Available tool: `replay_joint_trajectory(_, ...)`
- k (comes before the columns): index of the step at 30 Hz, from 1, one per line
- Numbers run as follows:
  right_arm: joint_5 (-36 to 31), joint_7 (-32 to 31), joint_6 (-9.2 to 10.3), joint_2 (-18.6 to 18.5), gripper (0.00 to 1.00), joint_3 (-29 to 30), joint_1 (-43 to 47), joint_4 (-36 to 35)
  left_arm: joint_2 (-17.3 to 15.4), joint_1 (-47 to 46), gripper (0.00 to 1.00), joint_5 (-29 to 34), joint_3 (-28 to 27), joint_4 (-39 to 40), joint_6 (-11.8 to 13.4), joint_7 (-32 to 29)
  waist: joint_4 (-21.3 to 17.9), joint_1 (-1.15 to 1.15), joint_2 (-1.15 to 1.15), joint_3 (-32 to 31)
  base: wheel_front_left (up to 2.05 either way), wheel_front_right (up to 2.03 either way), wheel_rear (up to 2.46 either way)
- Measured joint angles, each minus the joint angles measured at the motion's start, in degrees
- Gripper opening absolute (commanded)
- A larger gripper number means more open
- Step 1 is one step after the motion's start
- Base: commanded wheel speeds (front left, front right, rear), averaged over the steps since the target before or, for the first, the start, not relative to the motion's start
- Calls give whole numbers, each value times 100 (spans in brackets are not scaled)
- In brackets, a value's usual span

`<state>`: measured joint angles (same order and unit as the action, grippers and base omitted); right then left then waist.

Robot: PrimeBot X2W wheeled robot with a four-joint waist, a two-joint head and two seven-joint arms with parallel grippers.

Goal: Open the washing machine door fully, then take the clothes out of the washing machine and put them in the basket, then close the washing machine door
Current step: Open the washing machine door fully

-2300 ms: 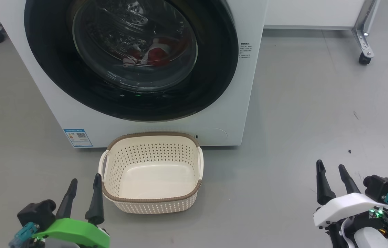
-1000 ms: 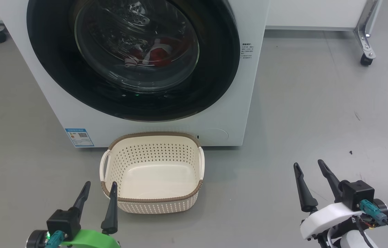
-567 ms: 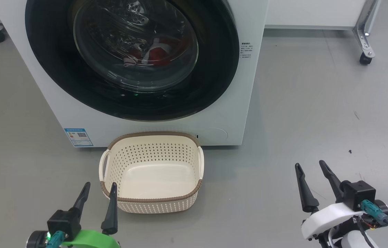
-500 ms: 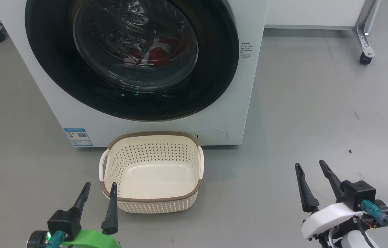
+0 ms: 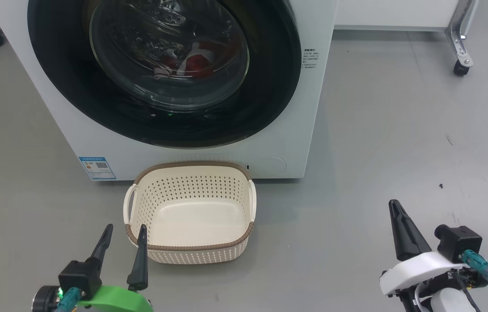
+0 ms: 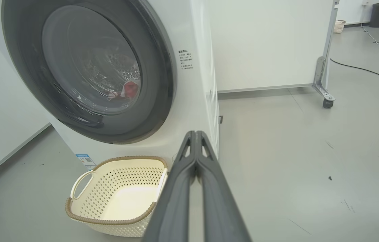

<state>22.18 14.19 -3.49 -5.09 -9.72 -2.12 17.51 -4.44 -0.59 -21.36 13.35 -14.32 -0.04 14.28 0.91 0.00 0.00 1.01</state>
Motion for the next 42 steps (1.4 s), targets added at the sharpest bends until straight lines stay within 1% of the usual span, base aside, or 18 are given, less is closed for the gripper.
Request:
replay_joint_trajectory(2,77,0,-27,27,0,49,-11,2,4,-25,100,36,-1,21,0,0,0,0,0,41,0,0,0)
replay_joint_trajectory(9,1061,-1,-210,172,0,277,-171,214,14,-132,100,138,-1,152,-1,0,11,0,0,235,0,0,0)
replay_joint_trajectory(14,2061,-170,-294,248,0,587,-472,337,30,-253,100,182,38,231,-26,0,38,0,0,417,0,0,0)
replay_joint_trajectory(23,4147,-825,-300,267,0,1280,-1308,425,62,-518,100,260,136,482,-35,0,135,0,0,835,0,0,0)
replay_joint_trajectory(28,4996,-1217,-301,261,0,1556,-1914,424,91,-716,100,298,162,613,-85,14,206,0,0,1127,0,0,0)
replay_joint_trajectory(30,5257,-1347,-301,258,0,1660,-2176,427,104,-788,100,300,167,669,-85,16,236,0,0,1250,0,0,0)
replay_joint_trajectory(36,5656,-1697,-300,235,0,1823,-2967,457,137,-1049,100,332,233,835,-154,16,336,0,0,1632,0,0,0)
replay_joint_trajectory(37,5735,-1803,-292,224,0,1853,-3238,480,143,-1128,100,333,249,902,-163,16,372,0,0,1762,0,0,0)
replay_joint_trajectory(41,5866,-2039,-275,125,0,1859,-3766,516,153,-1273,100,342,281,982,-180,16,447,0,0,2021,0,0,0)
replay_joint_trajectory(42,5869,-2085,-221,77,0,1855,-3899,524,156,-1305,100,344,294,1002,-188,16,466,0,0,2084,0,0,0)
